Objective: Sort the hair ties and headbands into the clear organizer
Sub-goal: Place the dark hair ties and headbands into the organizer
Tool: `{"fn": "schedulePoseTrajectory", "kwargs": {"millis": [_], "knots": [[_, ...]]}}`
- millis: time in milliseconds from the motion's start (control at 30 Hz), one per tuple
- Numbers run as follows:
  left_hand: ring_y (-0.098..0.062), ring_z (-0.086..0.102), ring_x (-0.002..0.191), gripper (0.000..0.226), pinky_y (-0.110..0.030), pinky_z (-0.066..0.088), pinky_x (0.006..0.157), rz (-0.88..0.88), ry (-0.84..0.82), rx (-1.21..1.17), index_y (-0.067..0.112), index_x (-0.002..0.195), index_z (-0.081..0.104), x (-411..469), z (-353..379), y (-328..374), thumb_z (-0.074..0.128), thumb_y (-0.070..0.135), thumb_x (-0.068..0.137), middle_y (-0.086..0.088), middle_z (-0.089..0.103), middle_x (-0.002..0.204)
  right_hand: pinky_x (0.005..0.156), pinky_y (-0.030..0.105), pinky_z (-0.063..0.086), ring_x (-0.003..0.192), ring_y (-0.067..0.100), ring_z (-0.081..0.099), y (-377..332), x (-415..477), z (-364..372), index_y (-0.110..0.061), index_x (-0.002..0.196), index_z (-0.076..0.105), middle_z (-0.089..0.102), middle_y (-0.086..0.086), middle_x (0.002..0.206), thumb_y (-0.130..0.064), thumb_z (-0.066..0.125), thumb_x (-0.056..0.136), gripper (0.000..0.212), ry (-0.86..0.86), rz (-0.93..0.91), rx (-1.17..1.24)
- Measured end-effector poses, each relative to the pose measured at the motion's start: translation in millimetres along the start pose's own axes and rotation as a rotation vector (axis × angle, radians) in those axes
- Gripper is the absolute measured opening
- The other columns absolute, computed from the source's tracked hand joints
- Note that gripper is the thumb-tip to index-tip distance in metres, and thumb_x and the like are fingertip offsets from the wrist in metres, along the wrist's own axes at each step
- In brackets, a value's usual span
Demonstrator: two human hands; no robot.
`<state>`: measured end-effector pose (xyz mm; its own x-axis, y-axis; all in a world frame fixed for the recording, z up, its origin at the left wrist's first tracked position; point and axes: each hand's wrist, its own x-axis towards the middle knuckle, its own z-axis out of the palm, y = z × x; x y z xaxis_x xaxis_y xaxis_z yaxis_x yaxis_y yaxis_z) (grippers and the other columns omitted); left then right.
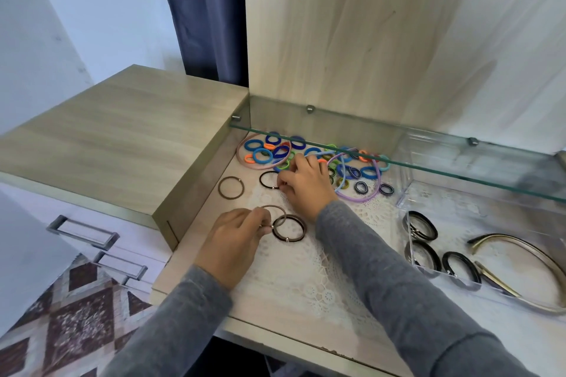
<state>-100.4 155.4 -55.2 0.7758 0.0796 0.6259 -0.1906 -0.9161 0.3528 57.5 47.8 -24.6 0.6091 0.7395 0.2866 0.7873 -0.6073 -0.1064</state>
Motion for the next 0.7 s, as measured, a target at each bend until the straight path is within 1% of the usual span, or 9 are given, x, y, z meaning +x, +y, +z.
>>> {"fn": "schedulePoseTrajectory", "kwargs": {"millis": [67, 233, 300, 400, 467, 533, 600, 700], "knots": [[-0.021, 0.06, 0.067, 0.008, -0.033, 0.05, 0.064, 0.019, -0.014, -0.003, 0.021, 0.092, 0.046, 3.0, 1.3, 2.0, 0.052, 0.026, 0.09, 0.002, 0.064, 0.073, 0.094, 0.039, 0.028, 0.106, 0.022, 0.035, 3.9, -5.4, -0.3, -0.025, 0.097, 0.065, 0.045, 0.0, 0.11, -0.026, 0.054, 0.091, 0.013, 0.012, 0.003, 0.053], [-0.021, 0.061, 0.07, 0.01, -0.033, 0.052, 0.068, 0.056, -0.062, 0.004, 0.022, 0.094, 0.046, 10.1, 8.7, 8.2, 0.054, 0.022, 0.089, 0.002, 0.066, 0.077, 0.087, 0.034, 0.027, 0.1, 0.014, 0.033, 14.8, -24.1, -5.5, -0.026, 0.091, 0.066, 0.045, -0.004, 0.103, -0.027, 0.063, 0.087, 0.006, 0.115, 0.081, 0.242], [-0.021, 0.062, 0.07, 0.016, -0.035, 0.053, 0.067, 0.074, -0.074, 0.01, 0.021, 0.095, 0.046, 12.0, 12.2, 9.2, 0.059, 0.018, 0.086, 0.001, 0.066, 0.077, 0.086, 0.033, 0.027, 0.098, 0.011, 0.03, 18.5, -31.3, -7.7, -0.027, 0.09, 0.066, 0.044, -0.007, 0.101, -0.028, 0.064, 0.086, 0.005, 0.14, 0.106, 0.309], [-0.022, 0.062, 0.07, 0.025, -0.035, 0.053, 0.066, 0.091, -0.095, 0.023, 0.021, 0.095, 0.046, 13.3, 16.4, 9.8, 0.066, 0.013, 0.083, -0.001, 0.066, 0.078, 0.083, 0.032, 0.027, 0.095, 0.011, 0.032, 22.0, -41.9, -10.0, -0.026, 0.09, 0.067, 0.046, -0.007, 0.098, -0.026, 0.065, 0.086, 0.005, 0.2, 0.14, 0.39], [-0.022, 0.062, 0.069, 0.034, -0.034, 0.053, 0.066, 0.108, -0.114, 0.045, 0.021, 0.095, 0.045, 13.6, 17.9, 10.7, 0.072, 0.007, 0.079, -0.001, 0.066, 0.078, 0.081, 0.032, 0.028, 0.094, 0.011, 0.033, 23.7, -48.6, -11.4, -0.026, 0.089, 0.068, 0.046, -0.008, 0.096, -0.025, 0.066, 0.085, 0.004, 0.238, 0.159, 0.412], [-0.022, 0.06, 0.067, 0.039, -0.034, 0.053, 0.065, 0.114, -0.127, 0.047, 0.021, 0.094, 0.045, 12.6, 18.2, 10.6, 0.076, 0.005, 0.077, -0.001, 0.065, 0.076, 0.08, 0.032, 0.028, 0.093, 0.011, 0.033, 24.8, -54.8, -12.3, -0.025, 0.089, 0.068, 0.045, -0.008, 0.095, -0.024, 0.066, 0.085, 0.005, 0.257, 0.17, 0.422], [-0.021, 0.059, 0.066, 0.033, -0.035, 0.052, 0.063, 0.106, -0.126, 0.034, 0.022, 0.093, 0.045, 11.8, 16.6, 10.1, 0.071, 0.008, 0.08, 0.0, 0.064, 0.075, 0.081, 0.032, 0.029, 0.094, 0.013, 0.035, 25.6, -60.6, -12.1, -0.024, 0.09, 0.068, 0.045, -0.008, 0.095, -0.024, 0.066, 0.086, 0.005, 0.256, 0.173, 0.412], [-0.02, 0.06, 0.065, 0.009, -0.036, 0.053, 0.063, 0.091, -0.141, 0.005, 0.021, 0.092, 0.046, 11.3, 13.6, 10.1, 0.055, 0.023, 0.088, 0.002, 0.064, 0.075, 0.082, 0.032, 0.029, 0.095, 0.015, 0.036, 25.4, -67.7, -10.7, -0.025, 0.09, 0.067, 0.046, -0.006, 0.096, -0.025, 0.064, 0.086, 0.005, 0.244, 0.175, 0.399]]}}
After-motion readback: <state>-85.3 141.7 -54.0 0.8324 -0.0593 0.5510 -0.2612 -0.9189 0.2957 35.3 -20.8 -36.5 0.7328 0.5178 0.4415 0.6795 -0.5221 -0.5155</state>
